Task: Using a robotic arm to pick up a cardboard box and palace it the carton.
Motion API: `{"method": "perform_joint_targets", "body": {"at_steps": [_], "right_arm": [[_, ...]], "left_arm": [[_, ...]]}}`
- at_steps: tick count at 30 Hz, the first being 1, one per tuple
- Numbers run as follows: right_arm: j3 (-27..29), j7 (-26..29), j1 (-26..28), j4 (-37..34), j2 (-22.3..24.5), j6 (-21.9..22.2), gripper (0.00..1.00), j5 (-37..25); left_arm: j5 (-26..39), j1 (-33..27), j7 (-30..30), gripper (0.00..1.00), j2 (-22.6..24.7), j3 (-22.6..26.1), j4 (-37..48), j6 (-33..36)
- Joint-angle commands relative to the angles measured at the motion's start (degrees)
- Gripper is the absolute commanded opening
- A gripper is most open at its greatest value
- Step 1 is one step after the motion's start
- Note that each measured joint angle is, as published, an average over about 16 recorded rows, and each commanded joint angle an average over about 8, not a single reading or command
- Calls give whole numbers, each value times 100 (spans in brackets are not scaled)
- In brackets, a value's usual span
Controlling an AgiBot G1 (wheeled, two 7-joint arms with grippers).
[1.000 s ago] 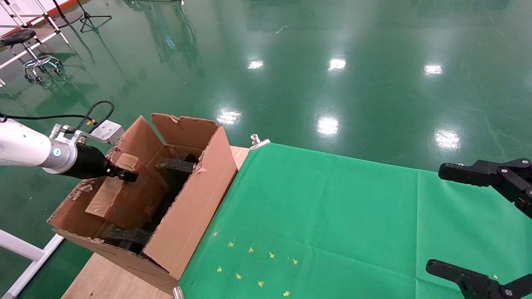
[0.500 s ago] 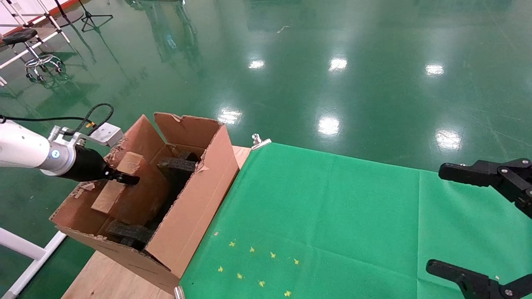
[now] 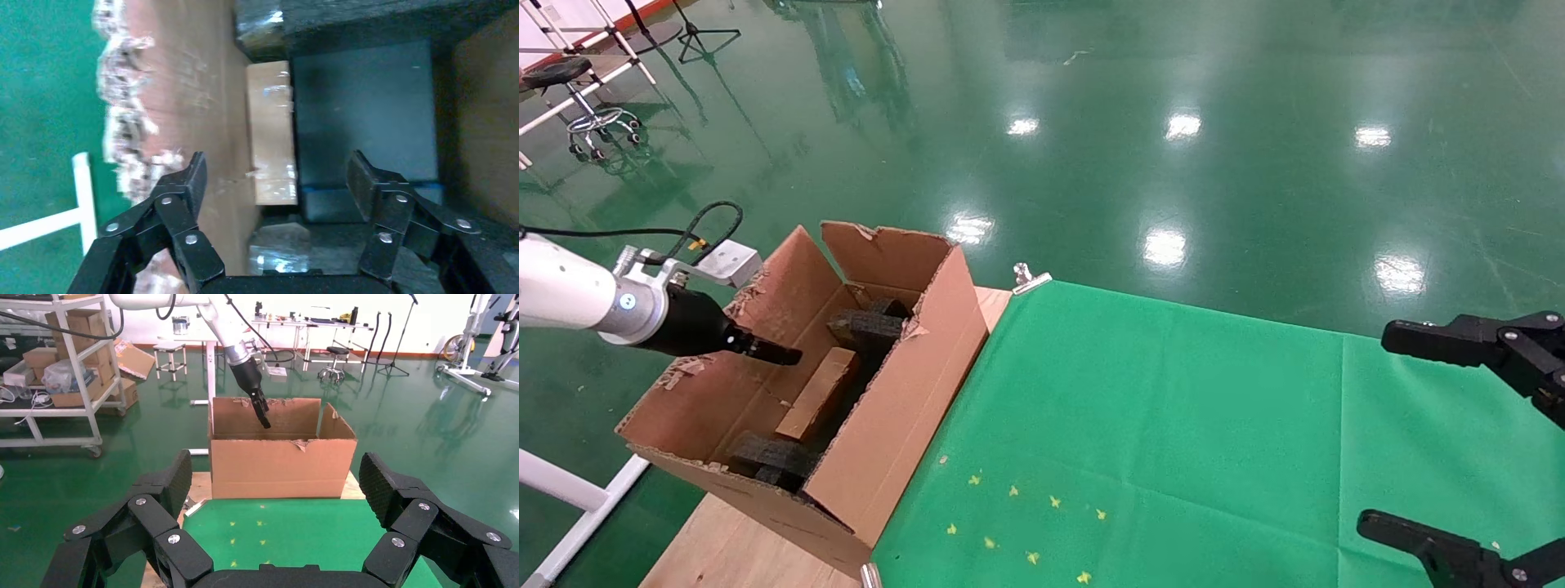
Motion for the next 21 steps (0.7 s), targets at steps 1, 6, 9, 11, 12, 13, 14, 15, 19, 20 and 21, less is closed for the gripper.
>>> {"method": "perform_joint_targets", "body": {"at_steps": [1, 6, 9, 11, 12, 13, 14, 15, 19, 20, 21], "right_arm": [[0, 0, 0, 0, 0, 0, 100, 0], [-1, -1, 0, -1, 0, 0, 100, 0], [-1, -1, 0, -1, 1, 1, 100, 1], [-1, -1, 0, -2, 1, 2, 100, 1], [0, -1, 0, -2, 1, 2, 100, 1], [0, -1, 0, -3, 1, 3, 100, 1], [0, -2, 0, -3, 1, 3, 100, 1], [0, -1, 0, -3, 1, 2, 100, 1], [-1, -1, 0, -3, 1, 2, 100, 1], [-1, -1, 0, -3, 1, 2, 100, 1], [-1, -1, 0, -3, 1, 2, 100, 1]], "left_arm": [[-61, -73, 34, 100, -16, -39, -58, 88], [-432, -250, 59, 100, -166, -244, -483, 523], [-573, -288, 7, 100, -220, -314, -679, 678], [-613, -301, -21, 100, -235, -331, -760, 731], [-623, -306, -26, 100, -239, -335, -778, 745], [-633, -309, -33, 100, -244, -338, -798, 760], [-643, -313, -40, 100, -249, -343, -823, 776], [-634, -308, -36, 100, -247, -339, -818, 768], [-650, -271, -11, 100, -244, -354, -819, 761], [-676, -246, 7, 100, -245, -372, -839, 766], [-712, -214, 28, 100, -247, -395, -870, 774]]}}
